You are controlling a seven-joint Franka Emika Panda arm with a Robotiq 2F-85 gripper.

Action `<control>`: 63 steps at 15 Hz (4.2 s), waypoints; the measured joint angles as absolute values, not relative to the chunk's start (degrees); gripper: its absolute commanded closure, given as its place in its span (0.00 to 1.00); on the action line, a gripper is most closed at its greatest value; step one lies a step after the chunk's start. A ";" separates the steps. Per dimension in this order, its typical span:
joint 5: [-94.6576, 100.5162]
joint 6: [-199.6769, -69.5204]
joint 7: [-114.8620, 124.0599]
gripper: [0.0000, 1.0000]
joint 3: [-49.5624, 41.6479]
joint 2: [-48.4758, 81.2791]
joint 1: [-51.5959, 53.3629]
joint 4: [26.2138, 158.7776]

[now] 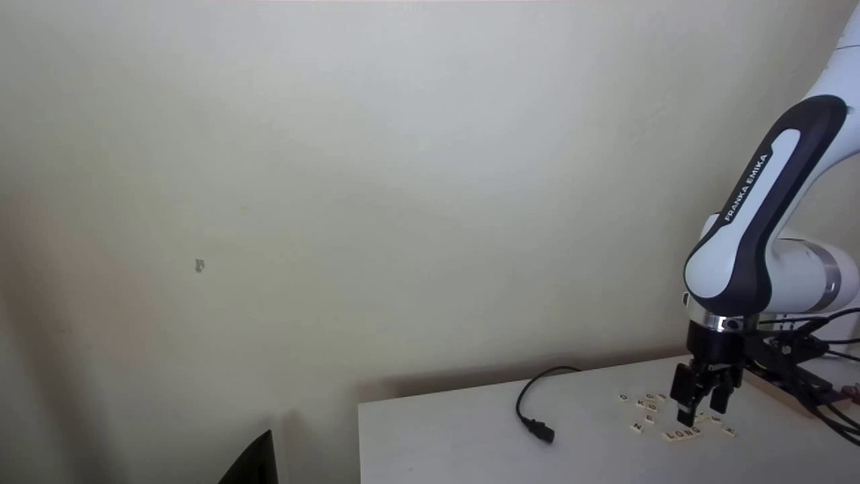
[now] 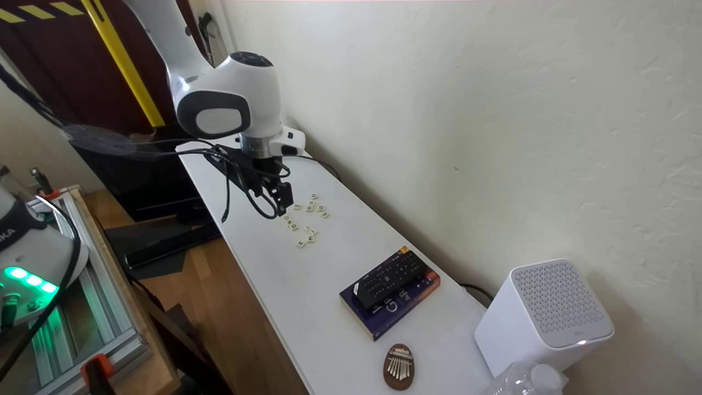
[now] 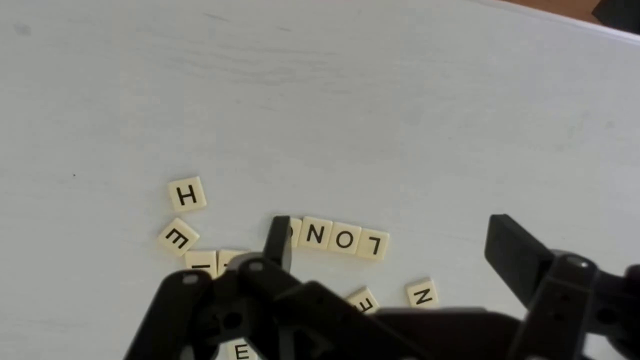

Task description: Remove the tile letter n from the spelt word, then move the tile letter g to the left

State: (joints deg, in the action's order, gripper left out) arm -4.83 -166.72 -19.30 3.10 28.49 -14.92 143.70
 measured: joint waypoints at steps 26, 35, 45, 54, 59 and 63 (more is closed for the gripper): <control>-4.33 -170.94 -19.85 0.99 5.80 33.63 -19.30 140.52; -3.36 -170.94 -19.85 1.00 5.30 37.44 -19.59 137.17; -1.95 -170.93 -19.85 1.00 4.46 39.56 -19.58 135.21; -1.75 -170.92 -19.85 1.00 4.78 40.65 -19.75 132.79; -1.75 -170.93 -19.85 1.00 5.20 41.37 -20.25 131.10; -1.75 -171.31 -19.85 1.00 5.79 41.45 -21.28 130.91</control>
State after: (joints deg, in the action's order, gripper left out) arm -1.75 -171.31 -19.85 5.79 41.45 -21.28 130.91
